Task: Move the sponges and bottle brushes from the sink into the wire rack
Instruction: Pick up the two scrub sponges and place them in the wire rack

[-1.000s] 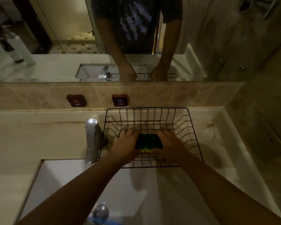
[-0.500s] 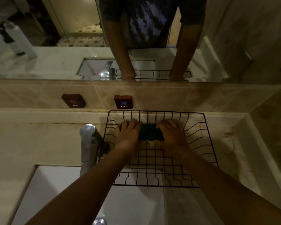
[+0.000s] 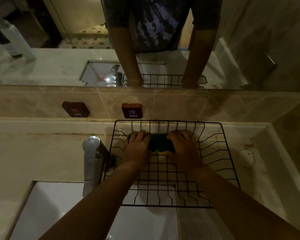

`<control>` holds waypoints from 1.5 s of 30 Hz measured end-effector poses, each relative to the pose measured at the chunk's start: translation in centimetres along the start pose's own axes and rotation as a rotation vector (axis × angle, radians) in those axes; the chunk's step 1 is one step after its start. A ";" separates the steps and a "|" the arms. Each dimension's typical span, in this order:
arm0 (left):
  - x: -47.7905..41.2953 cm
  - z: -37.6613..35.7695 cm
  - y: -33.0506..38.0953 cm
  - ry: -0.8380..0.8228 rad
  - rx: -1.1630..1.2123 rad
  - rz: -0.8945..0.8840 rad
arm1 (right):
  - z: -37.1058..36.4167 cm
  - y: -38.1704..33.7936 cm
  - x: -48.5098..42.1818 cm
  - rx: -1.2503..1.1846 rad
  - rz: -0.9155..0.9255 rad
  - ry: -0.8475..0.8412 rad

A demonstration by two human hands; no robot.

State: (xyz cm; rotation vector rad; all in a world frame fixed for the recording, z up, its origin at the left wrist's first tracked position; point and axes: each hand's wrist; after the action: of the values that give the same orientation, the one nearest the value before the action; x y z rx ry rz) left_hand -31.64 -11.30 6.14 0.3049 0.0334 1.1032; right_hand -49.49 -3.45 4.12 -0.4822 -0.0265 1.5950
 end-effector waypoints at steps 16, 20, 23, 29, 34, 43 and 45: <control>-0.1 -0.3 -1.1 -0.043 0.025 -0.064 | 0.4 -0.6 0.0 0.010 -0.034 -0.083; 0.2 -0.1 -1.3 -0.063 0.013 -0.085 | 0.6 -0.6 -0.1 0.008 -0.046 -0.131; 0.5 0.2 -1.4 -0.097 -0.013 -0.106 | 0.8 -0.9 -0.3 0.054 -0.060 -0.194; 2.5 1.8 -0.7 -0.134 0.153 -0.053 | 1.4 -1.7 0.5 0.107 -0.100 -0.332; 5.0 3.8 -0.5 -0.091 0.192 -0.102 | 3.4 -4.2 1.2 0.030 -0.167 -0.345; 10.5 7.5 -1.8 -0.101 0.231 -0.171 | 7.8 -11.5 4.5 -0.018 -0.217 -0.252; 12.0 8.3 -2.5 -0.081 0.229 -0.195 | 8.8 -13.5 5.3 0.001 -0.240 -0.214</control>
State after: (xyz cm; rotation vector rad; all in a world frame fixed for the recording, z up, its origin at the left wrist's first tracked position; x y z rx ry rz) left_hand -22.53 -3.65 14.88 0.5409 0.1155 0.8937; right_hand -39.49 5.30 14.68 -0.2938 -0.2374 1.4037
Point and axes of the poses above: each hand's wrist, its own x-axis away from the middle knuckle, its own z-axis out of the back of the hand, y = z × x, and after that the axes turned 8 degrees about z, right-handed
